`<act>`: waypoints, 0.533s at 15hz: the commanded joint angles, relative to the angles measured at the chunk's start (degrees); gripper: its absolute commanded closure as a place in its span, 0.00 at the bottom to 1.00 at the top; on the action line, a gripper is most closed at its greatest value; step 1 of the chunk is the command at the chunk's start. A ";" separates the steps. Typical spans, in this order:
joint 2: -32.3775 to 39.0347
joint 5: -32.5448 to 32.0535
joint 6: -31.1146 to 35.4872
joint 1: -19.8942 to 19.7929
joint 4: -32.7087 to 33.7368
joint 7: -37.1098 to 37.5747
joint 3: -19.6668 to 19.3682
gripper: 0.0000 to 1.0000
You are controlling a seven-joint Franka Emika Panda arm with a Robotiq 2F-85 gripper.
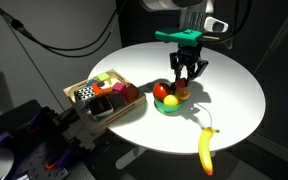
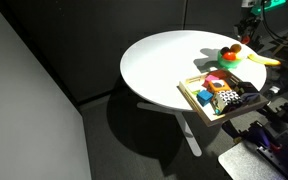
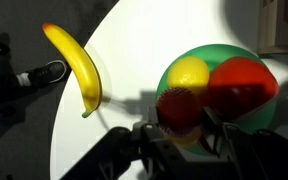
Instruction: Pick up the red fruit on the table and put it in the bowl
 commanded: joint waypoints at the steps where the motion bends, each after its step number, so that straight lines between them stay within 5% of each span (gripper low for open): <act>1: -4.63 -2.50 3.90 1.38 -7.84 -0.33 -0.55 0.78; 8: -5.09 -4.09 10.13 3.91 -12.58 1.52 -0.60 0.78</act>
